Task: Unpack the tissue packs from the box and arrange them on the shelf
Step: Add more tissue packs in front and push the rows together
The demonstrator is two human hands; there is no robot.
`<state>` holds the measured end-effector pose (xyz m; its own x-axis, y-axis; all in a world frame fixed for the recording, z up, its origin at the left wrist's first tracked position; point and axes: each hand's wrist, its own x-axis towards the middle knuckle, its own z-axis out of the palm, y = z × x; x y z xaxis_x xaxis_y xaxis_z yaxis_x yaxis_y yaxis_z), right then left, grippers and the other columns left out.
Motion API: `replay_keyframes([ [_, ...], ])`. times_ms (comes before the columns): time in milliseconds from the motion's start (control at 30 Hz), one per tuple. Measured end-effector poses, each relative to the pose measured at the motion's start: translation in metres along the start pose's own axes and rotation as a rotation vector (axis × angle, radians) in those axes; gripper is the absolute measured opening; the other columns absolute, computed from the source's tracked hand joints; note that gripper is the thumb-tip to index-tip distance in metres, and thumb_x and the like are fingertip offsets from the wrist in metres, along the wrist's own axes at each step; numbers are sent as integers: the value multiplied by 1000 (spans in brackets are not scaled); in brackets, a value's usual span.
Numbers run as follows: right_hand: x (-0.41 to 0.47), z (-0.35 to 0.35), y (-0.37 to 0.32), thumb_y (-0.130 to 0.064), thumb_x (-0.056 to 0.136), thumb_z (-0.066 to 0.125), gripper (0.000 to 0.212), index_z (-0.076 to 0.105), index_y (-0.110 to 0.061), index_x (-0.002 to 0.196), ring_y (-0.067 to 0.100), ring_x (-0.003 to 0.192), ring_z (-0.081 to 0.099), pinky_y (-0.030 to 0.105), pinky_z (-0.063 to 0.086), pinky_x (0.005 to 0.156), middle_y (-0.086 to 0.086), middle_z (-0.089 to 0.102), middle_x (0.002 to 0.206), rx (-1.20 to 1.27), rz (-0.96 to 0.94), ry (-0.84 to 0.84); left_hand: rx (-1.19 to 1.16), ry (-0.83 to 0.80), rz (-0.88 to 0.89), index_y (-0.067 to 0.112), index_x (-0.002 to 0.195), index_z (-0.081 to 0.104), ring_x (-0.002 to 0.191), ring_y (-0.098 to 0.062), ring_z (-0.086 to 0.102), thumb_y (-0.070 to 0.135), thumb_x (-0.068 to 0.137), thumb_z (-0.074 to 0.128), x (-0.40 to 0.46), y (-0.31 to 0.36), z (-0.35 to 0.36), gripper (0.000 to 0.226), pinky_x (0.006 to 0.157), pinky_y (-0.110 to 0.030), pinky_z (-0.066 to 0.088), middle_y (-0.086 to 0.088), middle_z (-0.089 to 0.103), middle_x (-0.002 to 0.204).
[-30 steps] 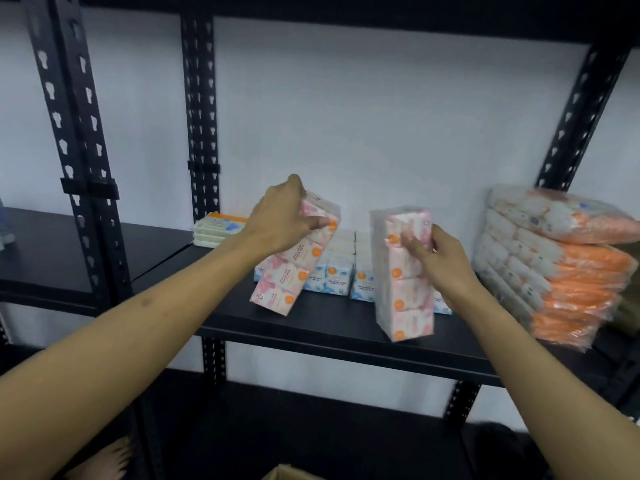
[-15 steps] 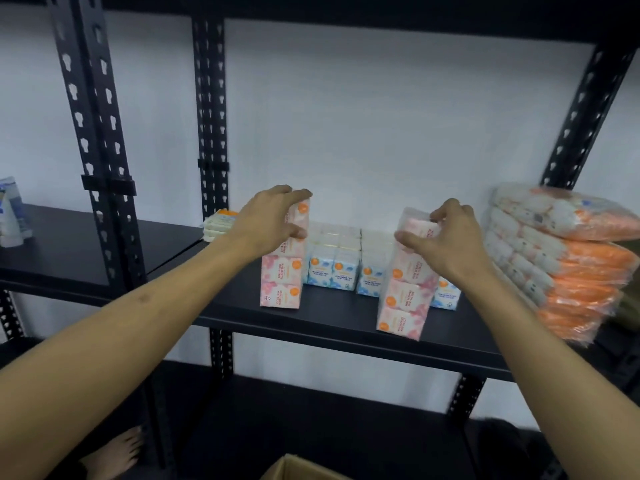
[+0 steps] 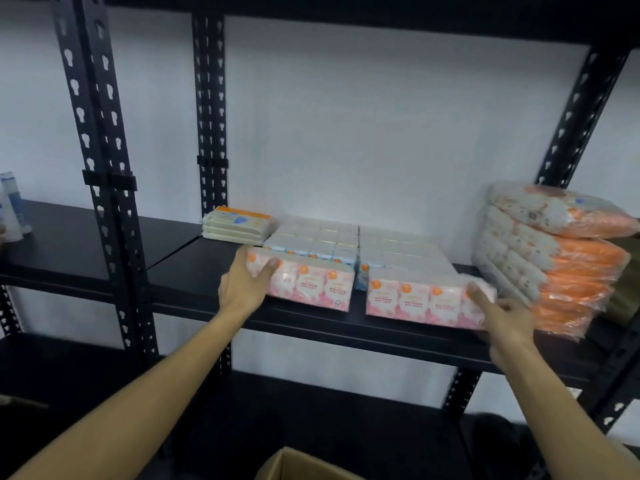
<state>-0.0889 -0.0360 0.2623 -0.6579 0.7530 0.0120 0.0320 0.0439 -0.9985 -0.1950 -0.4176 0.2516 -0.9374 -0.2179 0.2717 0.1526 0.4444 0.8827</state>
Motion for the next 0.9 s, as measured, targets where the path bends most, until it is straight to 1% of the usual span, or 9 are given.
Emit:
replay_keyframes([
  [100, -7, -1, 17, -44, 84, 78, 49, 59, -3, 104, 34, 97, 64, 39, 46, 83, 12, 62, 106, -57, -40, -50, 94, 21, 23, 34, 141, 35, 113, -32, 62, 66, 91, 57, -6, -13, 6, 64, 104, -50, 45, 0, 66, 121],
  [233, -5, 2, 10, -38, 87, 76, 44, 58, -3, 108, 23, 90, 57, 37, 43, 82, 12, 61, 108, -161, -76, -128, 127, -14, 44, 27, 139, 35, 118, -32, 60, 63, 87, 64, 0, -12, 6, 69, 106, -54, 43, -4, 64, 127],
  [300, -2, 3, 4, -29, 85, 78, 51, 56, -6, 125, 24, 100, 57, 37, 46, 86, 10, 60, 122, -185, -95, -109, 214, 19, 100, 23, 140, 37, 123, -32, 56, 52, 87, 69, 1, -5, 4, 68, 110, -53, 39, -7, 60, 133],
  [400, -2, 8, -6, -34, 83, 72, 61, 52, -17, 138, 24, 113, 56, 52, 41, 107, 4, 59, 125, -355, -279, -51, 455, 136, 396, 20, 144, 41, 134, -31, 46, 34, 85, 67, -7, 8, 6, 66, 116, -54, 29, -7, 51, 144],
  [500, -8, 29, -17, -61, 77, 71, 75, 51, -26, 140, 29, 133, 48, 57, 33, 113, 3, 55, 141, -642, -541, -167, 678, 80, 600, 32, 144, 42, 148, -32, 26, 54, 86, 58, -10, 24, 19, 65, 121, -58, 14, -9, 31, 162],
  [567, -11, 45, -17, -75, 75, 66, 90, 38, -34, 150, 28, 145, 33, 60, 23, 118, 0, 37, 158, -911, -625, -319, 762, -92, 599, 43, 151, 30, 155, -34, 7, 78, 85, 44, -8, 34, 32, 76, 120, -61, -2, -7, 12, 169],
  [633, -12, 55, -7, -81, 76, 57, 93, 24, -42, 154, 26, 151, 19, 63, 13, 119, -1, 22, 165, -1168, -675, -387, 841, -270, 571, 47, 156, 15, 156, -35, 0, 90, 81, 35, -5, 34, 44, 89, 120, -63, -7, -5, 3, 170],
  [700, -8, 55, 4, -81, 79, 53, 89, 21, -45, 154, 25, 153, 12, 63, 10, 119, -2, 17, 166, -1242, -724, -344, 900, -329, 564, 47, 157, 12, 155, -35, 4, 90, 80, 36, -3, 28, 53, 91, 121, -63, -1, -4, 8, 170],
  [900, 3, 53, 9, -82, 78, 51, 88, 21, -48, 154, 24, 154, 12, 60, 10, 120, -2, 9, 168, -1240, -756, -294, 888, -240, 604, 46, 155, 23, 152, -35, 14, 87, 82, 38, 5, 18, 69, 86, 121, -59, 3, -1, 21, 166],
])
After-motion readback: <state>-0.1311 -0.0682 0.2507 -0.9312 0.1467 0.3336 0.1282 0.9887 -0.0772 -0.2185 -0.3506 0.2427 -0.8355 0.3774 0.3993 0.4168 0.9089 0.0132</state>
